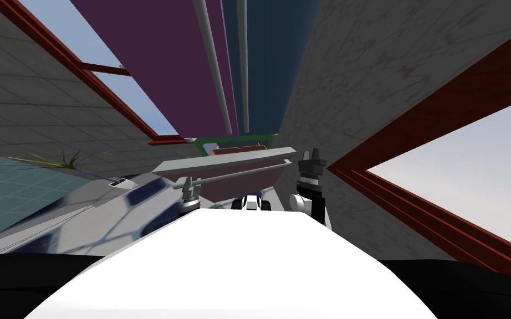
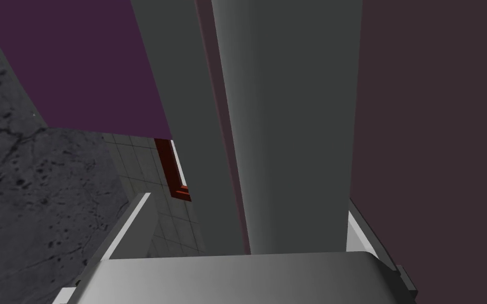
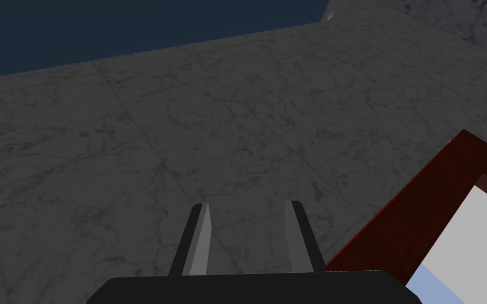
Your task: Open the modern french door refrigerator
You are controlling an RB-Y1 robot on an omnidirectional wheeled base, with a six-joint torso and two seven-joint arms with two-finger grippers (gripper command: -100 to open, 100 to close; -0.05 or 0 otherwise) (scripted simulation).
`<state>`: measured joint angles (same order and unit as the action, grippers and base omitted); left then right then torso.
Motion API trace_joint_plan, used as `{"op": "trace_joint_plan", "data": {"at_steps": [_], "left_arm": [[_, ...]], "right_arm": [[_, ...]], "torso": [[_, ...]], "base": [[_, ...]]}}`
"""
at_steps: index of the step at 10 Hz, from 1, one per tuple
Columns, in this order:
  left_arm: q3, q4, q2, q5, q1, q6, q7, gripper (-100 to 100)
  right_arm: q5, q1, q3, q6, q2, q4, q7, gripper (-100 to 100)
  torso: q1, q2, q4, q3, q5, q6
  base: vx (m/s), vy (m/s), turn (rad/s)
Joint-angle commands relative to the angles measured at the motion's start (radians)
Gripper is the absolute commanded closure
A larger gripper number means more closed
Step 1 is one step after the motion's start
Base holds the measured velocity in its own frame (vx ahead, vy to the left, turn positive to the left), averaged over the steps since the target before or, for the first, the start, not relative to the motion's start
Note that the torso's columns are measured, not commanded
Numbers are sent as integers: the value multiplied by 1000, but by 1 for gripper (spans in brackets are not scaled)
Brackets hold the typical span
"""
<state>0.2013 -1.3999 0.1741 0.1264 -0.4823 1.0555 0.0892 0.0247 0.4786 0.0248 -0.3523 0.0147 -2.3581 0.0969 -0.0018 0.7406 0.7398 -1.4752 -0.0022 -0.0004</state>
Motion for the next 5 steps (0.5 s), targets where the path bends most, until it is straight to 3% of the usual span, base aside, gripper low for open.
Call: {"op": "trace_joint_plan", "data": {"at_steps": [1, 2, 3, 5], "left_arm": [[9, -46, 15, 8, -6, -41, 12, -100], [6, -32, 12, 7, -8, -40, 12, -100], [6, -32, 11, 7, -10, -44, 12, 0], [5, -28, 10, 7, -12, -47, 12, 0]], "right_arm": [[0, 0, 0, 0, 0, 0, 0, 0], [0, 0, 0, 0, 0, 0, 0, 0], [0, 0, 0, 0, 0, 0, 0, 0], [0, 0, 0, 0, 0, 0, 0, 0]], "torso": [[-2, 2, 2, 0, -3, 0], [-4, 2, 2, 0, -4, 0], [-3, 1, 1, 0, -3, 1], [-1, -1, 0, -1, -1, 1]], "base": [[-17, -32, 7], [-3, -7, 5], [0, 0, 0], [0, 0, 0]]}}
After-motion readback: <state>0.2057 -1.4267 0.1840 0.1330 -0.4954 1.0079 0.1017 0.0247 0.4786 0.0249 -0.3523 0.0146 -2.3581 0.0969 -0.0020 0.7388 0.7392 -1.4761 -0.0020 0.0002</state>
